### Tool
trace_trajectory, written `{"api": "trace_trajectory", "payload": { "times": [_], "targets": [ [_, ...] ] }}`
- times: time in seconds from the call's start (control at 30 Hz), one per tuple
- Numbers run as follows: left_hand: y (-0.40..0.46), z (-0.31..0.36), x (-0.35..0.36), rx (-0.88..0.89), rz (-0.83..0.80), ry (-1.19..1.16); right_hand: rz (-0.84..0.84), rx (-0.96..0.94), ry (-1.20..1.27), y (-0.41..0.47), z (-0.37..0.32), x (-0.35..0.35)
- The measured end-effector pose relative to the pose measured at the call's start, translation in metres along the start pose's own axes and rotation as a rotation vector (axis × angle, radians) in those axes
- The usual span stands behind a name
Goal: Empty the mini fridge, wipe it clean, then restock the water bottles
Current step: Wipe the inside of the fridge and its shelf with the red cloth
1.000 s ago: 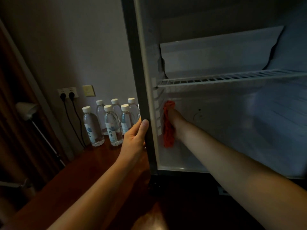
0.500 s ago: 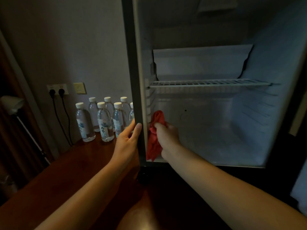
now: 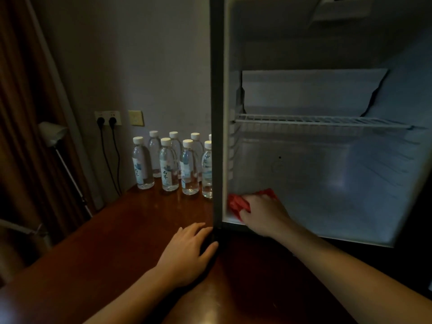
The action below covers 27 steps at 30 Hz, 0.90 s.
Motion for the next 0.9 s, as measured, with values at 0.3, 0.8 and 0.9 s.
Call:
{"api": "trace_trajectory", "payload": {
  "times": [0.3, 0.8, 0.9],
  "targets": [
    [0.000, 0.003, 0.014, 0.086, -0.120, 0.060, -0.052, -0.070, -0.111, -0.004, -0.011, 0.011],
    [0.006, 0.000, 0.010, 0.090, -0.083, 0.016, -0.076, 0.000, -0.173, 0.065, 0.026, 0.032],
    [0.004, 0.001, 0.009, 0.089, -0.071, 0.008, -0.113, -0.001, -0.145, 0.059, 0.025, 0.032]
  ]
}}
Point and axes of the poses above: each hand's wrist, its own y-axis towards the middle knuckle, its own x-axis out of the palm, z = x × y, the point moved 9 cm from there along y, towards the middle knuckle, and after that the axes turned 2 degrees about -z, right-handed, at the moved point
